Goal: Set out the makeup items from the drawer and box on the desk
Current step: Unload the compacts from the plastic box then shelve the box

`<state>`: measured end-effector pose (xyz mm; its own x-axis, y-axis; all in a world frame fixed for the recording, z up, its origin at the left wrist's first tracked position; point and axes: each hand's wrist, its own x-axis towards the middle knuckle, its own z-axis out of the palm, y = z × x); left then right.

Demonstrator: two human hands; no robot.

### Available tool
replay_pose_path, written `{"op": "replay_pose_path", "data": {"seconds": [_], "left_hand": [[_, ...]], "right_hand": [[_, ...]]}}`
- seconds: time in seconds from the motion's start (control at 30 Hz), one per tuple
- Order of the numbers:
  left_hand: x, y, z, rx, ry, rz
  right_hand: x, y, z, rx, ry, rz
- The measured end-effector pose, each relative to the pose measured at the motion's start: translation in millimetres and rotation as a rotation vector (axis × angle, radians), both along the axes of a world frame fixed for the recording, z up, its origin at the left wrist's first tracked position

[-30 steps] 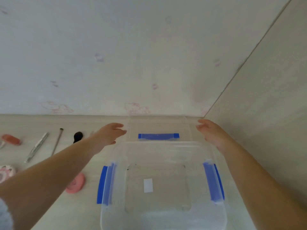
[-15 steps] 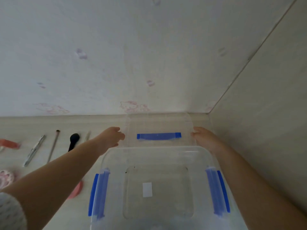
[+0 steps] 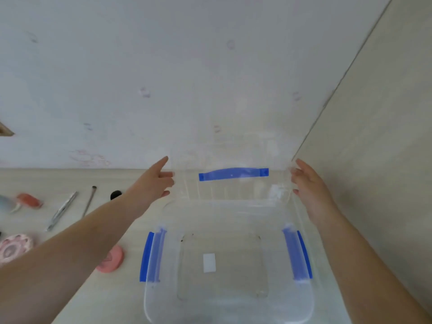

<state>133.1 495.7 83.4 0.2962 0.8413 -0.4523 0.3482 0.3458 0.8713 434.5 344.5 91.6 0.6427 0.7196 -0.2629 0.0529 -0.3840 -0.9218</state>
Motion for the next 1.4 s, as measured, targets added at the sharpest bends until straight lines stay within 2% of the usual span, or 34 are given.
{"op": "replay_pose_path", "data": {"seconds": [0.27, 0.47, 0.6, 0.77, 1.03, 1.17, 1.3, 1.4], "left_hand": [[-22.8, -57.4, 45.0, 0.183, -0.169, 0.06], [-41.6, -106.2, 58.5, 0.295, -0.289, 0.149], [-57.8, -129.6, 49.7, 0.344, -0.28, 0.167], [-65.4, -148.3, 35.8, 0.332, -0.194, 0.175], [-65.4, -173.0, 19.9, 0.28, -0.231, 0.247], [-62.9, -184.6, 11.3, 0.275, -0.155, 0.221], [-61.5, -192.0, 3.6, 0.326, -0.05, 0.138], [-62.7, -192.6, 0.0, 0.331, 0.004, 0.116]], "right_hand": [[-41.6, -50.7, 45.5, 0.244, -0.002, -0.001], [-64.8, -87.0, 48.3, 0.355, 0.18, -0.023], [-75.3, -107.0, 40.4, 0.395, 0.347, -0.058], [-81.3, -121.7, 27.0, 0.403, 0.411, -0.113], [-86.5, -142.3, 14.3, 0.188, 0.334, -0.123], [-90.9, -147.0, 12.1, 0.146, 0.242, -0.146], [-97.6, -154.0, 10.4, 0.1, 0.172, -0.049], [-100.9, -154.3, 11.5, 0.106, 0.142, -0.089]]}}
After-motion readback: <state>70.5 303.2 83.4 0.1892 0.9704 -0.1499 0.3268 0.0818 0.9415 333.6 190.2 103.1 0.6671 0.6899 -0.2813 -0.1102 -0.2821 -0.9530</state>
